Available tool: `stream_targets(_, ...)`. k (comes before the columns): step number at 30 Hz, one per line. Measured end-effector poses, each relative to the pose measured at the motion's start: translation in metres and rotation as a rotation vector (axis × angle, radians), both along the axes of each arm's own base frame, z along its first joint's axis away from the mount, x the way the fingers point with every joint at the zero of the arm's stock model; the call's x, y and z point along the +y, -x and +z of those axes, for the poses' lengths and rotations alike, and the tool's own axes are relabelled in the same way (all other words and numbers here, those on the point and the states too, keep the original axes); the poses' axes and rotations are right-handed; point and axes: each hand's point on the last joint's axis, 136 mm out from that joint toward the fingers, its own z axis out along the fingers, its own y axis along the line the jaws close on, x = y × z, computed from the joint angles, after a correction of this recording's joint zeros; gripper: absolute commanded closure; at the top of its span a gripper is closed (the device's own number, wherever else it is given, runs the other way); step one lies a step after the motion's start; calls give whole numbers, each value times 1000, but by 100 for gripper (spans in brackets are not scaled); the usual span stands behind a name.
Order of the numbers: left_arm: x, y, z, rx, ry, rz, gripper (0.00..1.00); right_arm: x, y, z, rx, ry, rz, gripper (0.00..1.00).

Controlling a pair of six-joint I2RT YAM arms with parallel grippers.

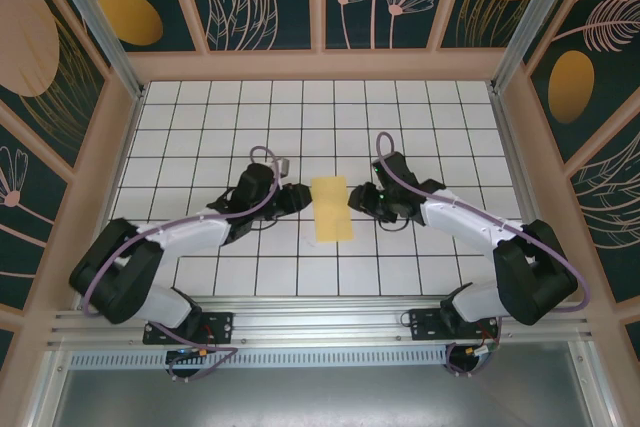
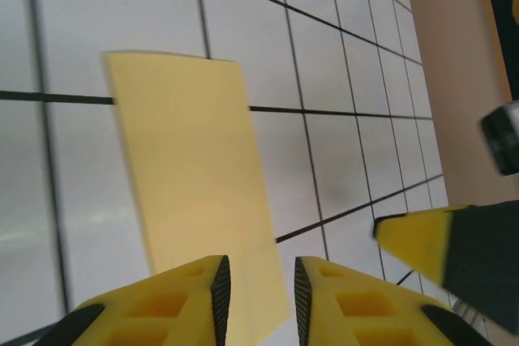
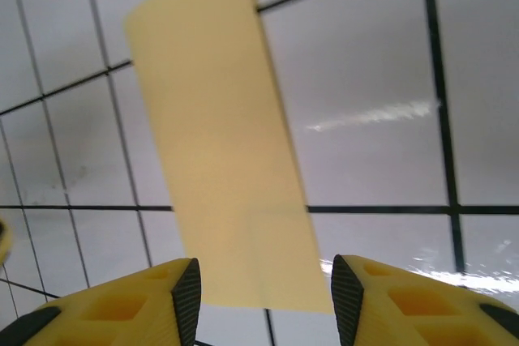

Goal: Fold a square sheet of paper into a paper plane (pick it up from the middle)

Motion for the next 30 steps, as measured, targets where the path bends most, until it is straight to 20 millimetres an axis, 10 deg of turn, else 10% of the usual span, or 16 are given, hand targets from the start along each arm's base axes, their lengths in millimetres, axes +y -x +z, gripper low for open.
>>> stream_targets(16,-28,-22,-71,154,-120,-20,79,15,9,-35,88,-115,117,59)
stream_targets(30,-23,-20,-79,170,-142,-10,79,27,11,-43,90,-165,189,60)
